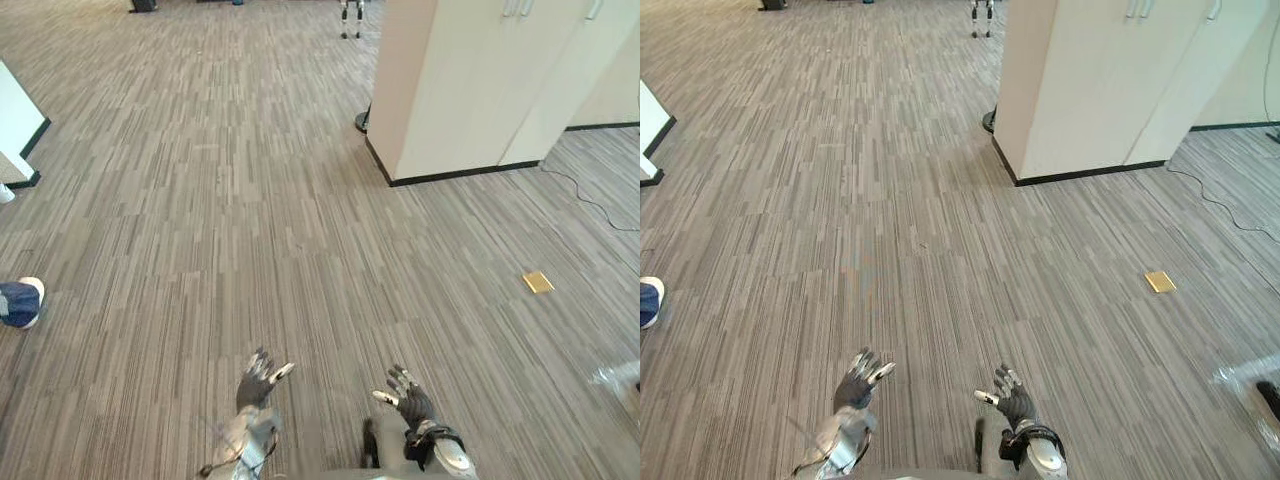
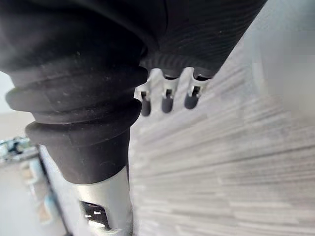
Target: Organize washtable
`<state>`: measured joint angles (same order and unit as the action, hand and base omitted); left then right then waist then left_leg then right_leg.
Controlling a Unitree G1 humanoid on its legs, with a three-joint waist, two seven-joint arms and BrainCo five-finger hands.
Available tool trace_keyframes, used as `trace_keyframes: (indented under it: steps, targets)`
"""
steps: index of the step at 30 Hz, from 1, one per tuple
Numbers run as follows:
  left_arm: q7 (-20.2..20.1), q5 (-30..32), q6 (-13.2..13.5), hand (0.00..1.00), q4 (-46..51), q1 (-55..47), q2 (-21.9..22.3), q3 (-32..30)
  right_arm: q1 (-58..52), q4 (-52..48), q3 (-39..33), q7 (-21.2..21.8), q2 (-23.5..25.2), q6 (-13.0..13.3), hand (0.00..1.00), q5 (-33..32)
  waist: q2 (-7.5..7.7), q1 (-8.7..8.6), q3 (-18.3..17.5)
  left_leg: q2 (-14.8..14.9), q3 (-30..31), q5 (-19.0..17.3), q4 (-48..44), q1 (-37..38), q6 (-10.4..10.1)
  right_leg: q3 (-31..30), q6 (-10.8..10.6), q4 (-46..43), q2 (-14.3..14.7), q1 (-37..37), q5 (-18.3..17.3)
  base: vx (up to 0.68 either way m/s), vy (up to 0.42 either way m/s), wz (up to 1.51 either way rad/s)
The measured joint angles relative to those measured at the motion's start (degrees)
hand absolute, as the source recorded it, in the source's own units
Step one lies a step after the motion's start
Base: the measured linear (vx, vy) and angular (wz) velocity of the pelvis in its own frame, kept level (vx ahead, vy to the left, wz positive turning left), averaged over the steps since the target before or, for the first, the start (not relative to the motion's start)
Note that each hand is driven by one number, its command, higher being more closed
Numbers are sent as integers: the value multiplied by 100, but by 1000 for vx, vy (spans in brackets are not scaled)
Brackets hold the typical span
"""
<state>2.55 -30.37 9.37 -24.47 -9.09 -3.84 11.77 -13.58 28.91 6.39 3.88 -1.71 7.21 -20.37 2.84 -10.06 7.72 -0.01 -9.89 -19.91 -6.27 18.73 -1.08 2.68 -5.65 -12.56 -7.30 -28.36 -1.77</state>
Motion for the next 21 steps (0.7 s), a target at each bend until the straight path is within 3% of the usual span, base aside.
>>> trace_keyframes:
  steps: [1,2,3,4,5,6,7,9,11,13,14,15,16,17,18,19,20,21]
  targets:
    - [6,27,-7,0,-173,57,74,0,16,26,-22,-4,-43,-30,0,-1,-98,-16,-19,131,144,-79,-149,111,-90,-66,69,-411,44,-45,634,1056,-283,62]
    - [10,99,-7,0,-401,35,153,10,140,12,-149,-10,-142,-46,0,3,-396,0,-33,441,184,48,-955,-105,-29,7,327,-846,197,-42,910,1031,-293,37]
    - [22,156,-6,0,-467,21,176,16,222,4,-164,-10,-174,-64,0,7,-502,11,28,567,178,194,-1474,-240,-77,70,481,-1038,257,5,801,987,-302,22]
    - [27,221,-9,0,-607,8,200,-13,369,0,-169,-8,-209,-103,0,28,-663,23,104,899,171,898,-2711,-684,-493,231,650,-1359,362,215,365,606,-197,9]
    - [23,226,-18,0,-659,-38,202,-25,454,0,-142,-11,-208,-109,0,40,-672,51,111,1027,150,1546,-3332,-949,-646,246,706,-1458,432,338,144,773,-246,-11]
    - [20,227,-31,0,-663,-205,244,-92,529,-12,-77,-6,-224,-113,0,79,-695,212,155,1424,44,2379,-4611,-1394,-672,195,826,-1430,622,750,-194,753,-210,-50]
    - [16,224,-39,0,-660,-285,265,-107,637,0,-71,-26,-206,-115,0,78,-795,388,205,1819,-159,2187,-6016,-1857,-442,100,986,-1307,847,1251,-401,736,-182,-70]
    - [29,224,-42,0,-642,-378,261,-121,783,2,21,-79,-197,-98,0,77,-650,566,282,2027,-513,1793,-6896,-2334,-2,-72,1061,-990,940,1978,-525,598,-100,-68]
    - [65,221,-38,0,-303,-541,277,-122,934,1,133,-156,-200,-68,0,80,-563,667,267,2081,-1068,1522,-6299,-2814,168,-360,1075,-393,925,2623,-533,653,-43,-75]
    - [68,205,-32,0,3,-609,319,-119,1002,15,148,-159,-200,-58,0,99,-570,730,263,2028,-1359,1361,-4800,-3017,-60,-546,1060,-144,901,2937,-524,690,30,-73]
    - [67,205,-31,0,156,-607,340,-116,1000,25,149,-157,-216,-57,0,162,-545,773,258,1833,-1366,1329,-3471,-3020,-119,-609,966,-106,838,3037,-577,433,68,-55]
    - [65,205,-29,0,225,-608,347,-112,997,24,147,-155,-226,-55,0,195,-522,764,249,1675,-1323,1345,-2837,-3012,-143,-621,862,-106,789,3082,-639,511,116,-49]
    - [51,204,-30,0,280,-583,388,-102,909,27,101,-153,-264,-52,0,203,-511,718,245,1348,-1079,1455,-1681,-3004,-261,-633,623,-110,718,3216,-783,496,163,-24]
    - [53,193,-19,0,305,-541,460,-87,760,28,4,-169,-312,-52,0,210,-562,677,214,1090,-795,1861,-780,-2939,-398,-622,422,-143,705,3378,-906,496,196,-14]
    - [56,191,-5,0,332,-563,487,-58,671,27,-6,-174,-358,-52,0,225,-613,650,181,1000,-716,2218,-542,-2916,-316,-616,306,-168,721,3469,-993,488,276,-16]
    - [39,191,-1,0,359,-636,514,2,528,33,-30,-175,-432,-51,0,278,-783,614,74,914,-739,2676,-487,-2895,106,-619,113,-300,802,3574,-1208,479,323,9]
    - [24,192,-25,0,328,-620,407,-5,428,94,-105,-214,-293,-65,0,296,-492,499,-55,728,-852,2314,-567,-2788,183,-602,33,-514,550,3629,-1434,468,304,15]
    - [23,194,-23,0,330,-590,339,-7,417,128,-103,-235,-212,-66,0,298,-386,501,-90,622,-869,2275,-529,-2750,232,-599,0,-655,441,3570,-1458,435,229,18]
